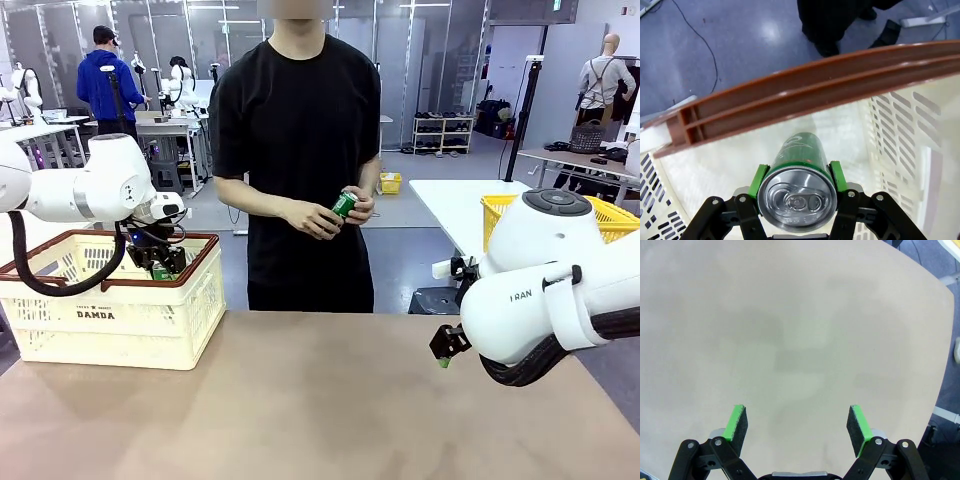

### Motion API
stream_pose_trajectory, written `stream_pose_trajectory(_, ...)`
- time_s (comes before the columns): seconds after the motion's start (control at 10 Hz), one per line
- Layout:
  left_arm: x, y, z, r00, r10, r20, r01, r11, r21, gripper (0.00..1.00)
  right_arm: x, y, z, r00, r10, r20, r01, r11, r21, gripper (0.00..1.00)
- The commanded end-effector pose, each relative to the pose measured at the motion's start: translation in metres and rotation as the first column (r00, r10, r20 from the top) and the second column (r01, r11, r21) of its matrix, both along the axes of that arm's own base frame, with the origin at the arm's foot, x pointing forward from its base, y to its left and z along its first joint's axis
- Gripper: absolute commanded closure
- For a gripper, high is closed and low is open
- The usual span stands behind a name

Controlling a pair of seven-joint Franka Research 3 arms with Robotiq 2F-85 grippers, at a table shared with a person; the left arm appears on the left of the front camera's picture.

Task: Place the drinks into the Shopping basket.
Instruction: Pick up one drink and place it into the Shopping basket.

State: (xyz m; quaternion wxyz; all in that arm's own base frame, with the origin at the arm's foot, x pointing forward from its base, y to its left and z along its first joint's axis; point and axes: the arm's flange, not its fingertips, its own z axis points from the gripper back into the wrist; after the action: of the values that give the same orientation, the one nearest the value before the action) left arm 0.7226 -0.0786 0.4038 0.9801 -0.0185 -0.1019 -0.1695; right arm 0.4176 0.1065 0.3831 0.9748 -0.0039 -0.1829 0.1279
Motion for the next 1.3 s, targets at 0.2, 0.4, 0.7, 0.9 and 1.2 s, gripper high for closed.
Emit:
stream_pose_trajectory(0.2, 0.013, -0.001, -0.006, 0.999, 0.008, -0.032, -0.008, 1.0, -0.003, 0.42, 0.001, 0.001, -0.001, 1.0, 0.004, -0.001, -0.004, 1.0, 0.002, 0.0)
stream_pose_trajectory(0.4, 0.011, -0.001, -0.013, 1.0, 0.001, -0.024, -0.001, 1.0, -0.012, 0.42, 0.001, 0.001, -0.001, 1.0, 0.004, -0.001, -0.004, 1.0, 0.002, 0.0)
stream_pose_trajectory(0.7, 0.003, 0.003, -0.016, 1.0, 0.001, -0.014, -0.002, 1.0, -0.023, 0.42, 0.001, 0.001, -0.001, 1.0, 0.004, -0.001, -0.004, 1.0, 0.002, 0.0)
stream_pose_trajectory(0.9, -0.003, 0.004, -0.015, 1.0, -0.006, -0.012, 0.006, 1.0, -0.018, 0.22, 0.001, 0.001, -0.001, 1.0, 0.004, -0.001, -0.004, 1.0, 0.002, 0.0)
stream_pose_trajectory(1.2, -0.007, 0.004, -0.004, 1.0, -0.019, 0.015, 0.019, 1.0, -0.024, 0.0, 0.001, 0.001, -0.001, 1.0, 0.004, -0.001, -0.004, 1.0, 0.002, 0.0)
